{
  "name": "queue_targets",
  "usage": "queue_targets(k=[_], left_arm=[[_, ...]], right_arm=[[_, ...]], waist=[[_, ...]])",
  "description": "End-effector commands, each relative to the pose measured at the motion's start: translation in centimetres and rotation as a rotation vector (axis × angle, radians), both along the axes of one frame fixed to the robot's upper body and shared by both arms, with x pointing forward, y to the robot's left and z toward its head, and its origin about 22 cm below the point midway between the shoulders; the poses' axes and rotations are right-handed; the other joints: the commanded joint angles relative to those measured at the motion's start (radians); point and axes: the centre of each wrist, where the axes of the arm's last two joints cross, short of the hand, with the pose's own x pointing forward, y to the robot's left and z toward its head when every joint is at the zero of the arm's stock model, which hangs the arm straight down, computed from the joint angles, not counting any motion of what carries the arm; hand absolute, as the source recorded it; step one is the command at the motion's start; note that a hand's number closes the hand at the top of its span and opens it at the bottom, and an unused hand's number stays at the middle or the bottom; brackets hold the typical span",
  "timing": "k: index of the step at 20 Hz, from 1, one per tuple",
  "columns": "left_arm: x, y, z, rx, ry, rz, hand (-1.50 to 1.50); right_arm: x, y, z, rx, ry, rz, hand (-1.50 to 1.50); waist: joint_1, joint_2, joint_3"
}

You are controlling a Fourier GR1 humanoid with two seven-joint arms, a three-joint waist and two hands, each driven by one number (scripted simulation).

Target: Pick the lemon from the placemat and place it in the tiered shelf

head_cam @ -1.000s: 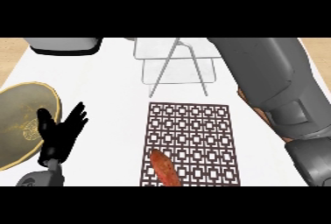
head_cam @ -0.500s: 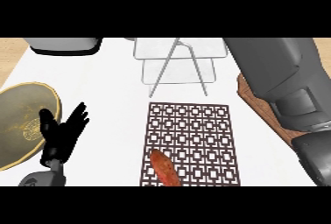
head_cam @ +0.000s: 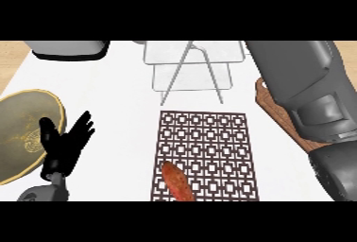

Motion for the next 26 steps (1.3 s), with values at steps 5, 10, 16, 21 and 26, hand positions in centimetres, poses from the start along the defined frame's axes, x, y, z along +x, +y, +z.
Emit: queue_targets(k=[5,10,16,21,26], left_arm=[[0.8,-1.4,0.0,-0.004,-0.005,-0.012,0.00],[-0.7,-0.1,-0.1,-0.004,-0.011,-0.016,0.00],[0.3,1.0,0.2,0.005,0.000,0.022,0.00],[-0.9,-0.5,-0.3,-0.004,-0.008,0.021,0.00],[-1.6,1.3,-0.8,0.002,0.008,0.039,0.00]], right_arm=[[0.0,-0.6,0.2,0.318,-0.053,0.012,-1.50],[0.3,-3.0,0.6,0.475,-0.115,-0.060,-1.50],[0.1,-7.8,3.6,0.453,-0.219,-0.256,-1.50],[-0.4,-13.1,3.9,0.597,-0.260,-0.368,-1.50],[-2.6,-19.7,4.1,0.641,-0.230,-0.372,-1.50]], waist=[[0.001,0.003,-0.001],[0.004,0.000,0.000],[-0.021,-0.007,-0.001],[-0.021,-0.009,0.000],[-0.037,-0.013,0.000]])
